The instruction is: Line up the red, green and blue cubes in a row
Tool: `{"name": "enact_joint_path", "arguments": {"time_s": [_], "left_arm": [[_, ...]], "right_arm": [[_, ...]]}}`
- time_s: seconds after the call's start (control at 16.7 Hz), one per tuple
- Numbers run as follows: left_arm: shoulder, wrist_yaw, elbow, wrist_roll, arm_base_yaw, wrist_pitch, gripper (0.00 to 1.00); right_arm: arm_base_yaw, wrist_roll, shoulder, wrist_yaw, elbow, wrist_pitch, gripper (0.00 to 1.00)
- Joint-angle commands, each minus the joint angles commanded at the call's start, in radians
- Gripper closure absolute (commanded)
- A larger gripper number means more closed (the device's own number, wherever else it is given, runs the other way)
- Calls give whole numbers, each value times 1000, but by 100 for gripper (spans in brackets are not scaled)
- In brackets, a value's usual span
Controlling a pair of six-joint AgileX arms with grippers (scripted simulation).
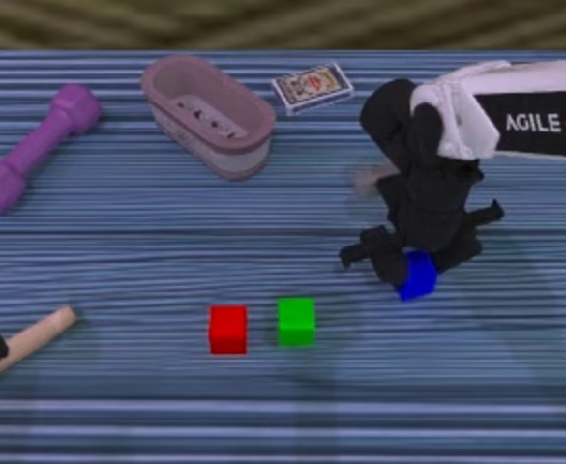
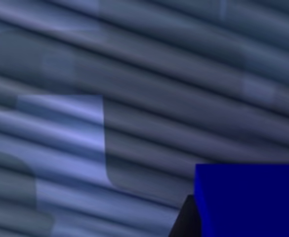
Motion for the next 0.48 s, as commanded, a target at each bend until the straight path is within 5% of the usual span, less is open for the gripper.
{"name": "enact_joint_path", "arguments": {"time_s": [0.48], "left_arm": [[0, 0, 0, 0, 0, 0, 0]], "right_arm": [[6, -1, -90, -1, 121, -213, 100]]}}
